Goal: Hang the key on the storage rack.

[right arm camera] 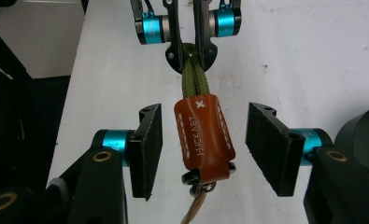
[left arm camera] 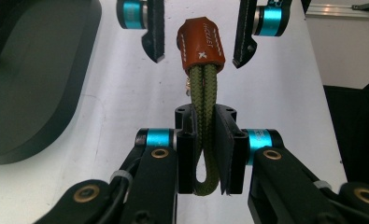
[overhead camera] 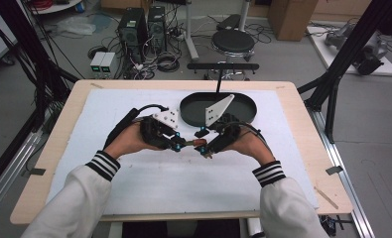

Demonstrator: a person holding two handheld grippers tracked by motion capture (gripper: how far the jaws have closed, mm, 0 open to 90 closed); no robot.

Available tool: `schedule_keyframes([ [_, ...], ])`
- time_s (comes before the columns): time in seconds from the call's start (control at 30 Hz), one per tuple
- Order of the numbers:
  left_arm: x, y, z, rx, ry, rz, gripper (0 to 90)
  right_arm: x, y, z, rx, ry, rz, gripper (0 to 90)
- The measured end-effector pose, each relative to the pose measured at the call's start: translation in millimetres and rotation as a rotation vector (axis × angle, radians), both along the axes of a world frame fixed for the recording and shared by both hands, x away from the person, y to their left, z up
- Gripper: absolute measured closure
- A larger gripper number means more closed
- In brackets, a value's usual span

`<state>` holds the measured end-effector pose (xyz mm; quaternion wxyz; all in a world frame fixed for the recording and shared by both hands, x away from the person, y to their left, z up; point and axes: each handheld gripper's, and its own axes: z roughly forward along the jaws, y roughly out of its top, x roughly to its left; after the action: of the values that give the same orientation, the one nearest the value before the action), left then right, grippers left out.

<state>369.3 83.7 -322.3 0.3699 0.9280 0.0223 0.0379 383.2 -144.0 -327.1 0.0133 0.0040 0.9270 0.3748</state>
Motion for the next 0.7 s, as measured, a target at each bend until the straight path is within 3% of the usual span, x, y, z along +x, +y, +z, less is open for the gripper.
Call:
schedule_keyframes([
  [0.13,0.3,-0.3,-0.4,0.008,0.001,-0.009,79.4,-1.1,3.0,-1.5,-0.008,0.002,0.009,50.0],
  [0.43,-1.3,-1.5,-2.6,0.023,0.009,-0.022,79.3,-2.3,10.1,-6.7,-0.064,0.008,0.059,68.2],
  [0.7,-0.2,-0.2,-2.2,0.016,0.019,-0.031,79.1,-2.4,9.2,-6.8,-0.051,0.009,0.067,72.4],
])
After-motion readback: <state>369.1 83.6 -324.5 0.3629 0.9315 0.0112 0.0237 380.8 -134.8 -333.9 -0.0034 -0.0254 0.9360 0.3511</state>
